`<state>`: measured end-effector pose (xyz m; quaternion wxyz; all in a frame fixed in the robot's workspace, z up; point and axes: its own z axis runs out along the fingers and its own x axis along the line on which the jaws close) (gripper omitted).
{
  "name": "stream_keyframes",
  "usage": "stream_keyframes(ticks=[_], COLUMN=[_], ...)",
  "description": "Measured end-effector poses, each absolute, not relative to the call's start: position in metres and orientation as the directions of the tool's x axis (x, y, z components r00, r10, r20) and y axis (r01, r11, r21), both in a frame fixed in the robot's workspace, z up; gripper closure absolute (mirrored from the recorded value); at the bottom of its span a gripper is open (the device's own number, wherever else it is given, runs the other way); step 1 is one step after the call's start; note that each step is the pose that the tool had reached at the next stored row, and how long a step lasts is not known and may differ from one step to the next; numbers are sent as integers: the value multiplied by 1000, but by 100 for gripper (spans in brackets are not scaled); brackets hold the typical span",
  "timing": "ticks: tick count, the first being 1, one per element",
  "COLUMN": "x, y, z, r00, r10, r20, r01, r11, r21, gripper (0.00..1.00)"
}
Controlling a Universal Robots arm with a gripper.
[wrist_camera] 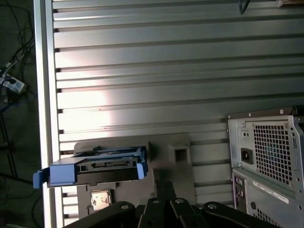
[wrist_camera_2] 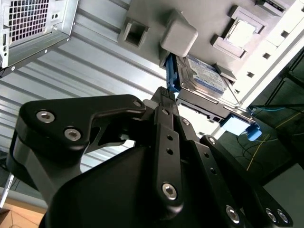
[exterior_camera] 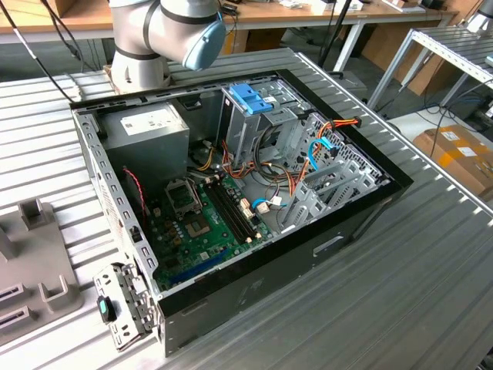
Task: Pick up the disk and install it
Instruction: 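Reach for the disk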
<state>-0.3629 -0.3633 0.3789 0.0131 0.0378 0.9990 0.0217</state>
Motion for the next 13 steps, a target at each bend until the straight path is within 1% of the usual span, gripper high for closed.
stream_keyframes(ticks=[13], x=[-401], y=[-363], z=[377], r00=[-997], r10=[76], r20=[-24], r01=[75], r11=[996], r21=[44], gripper=[89])
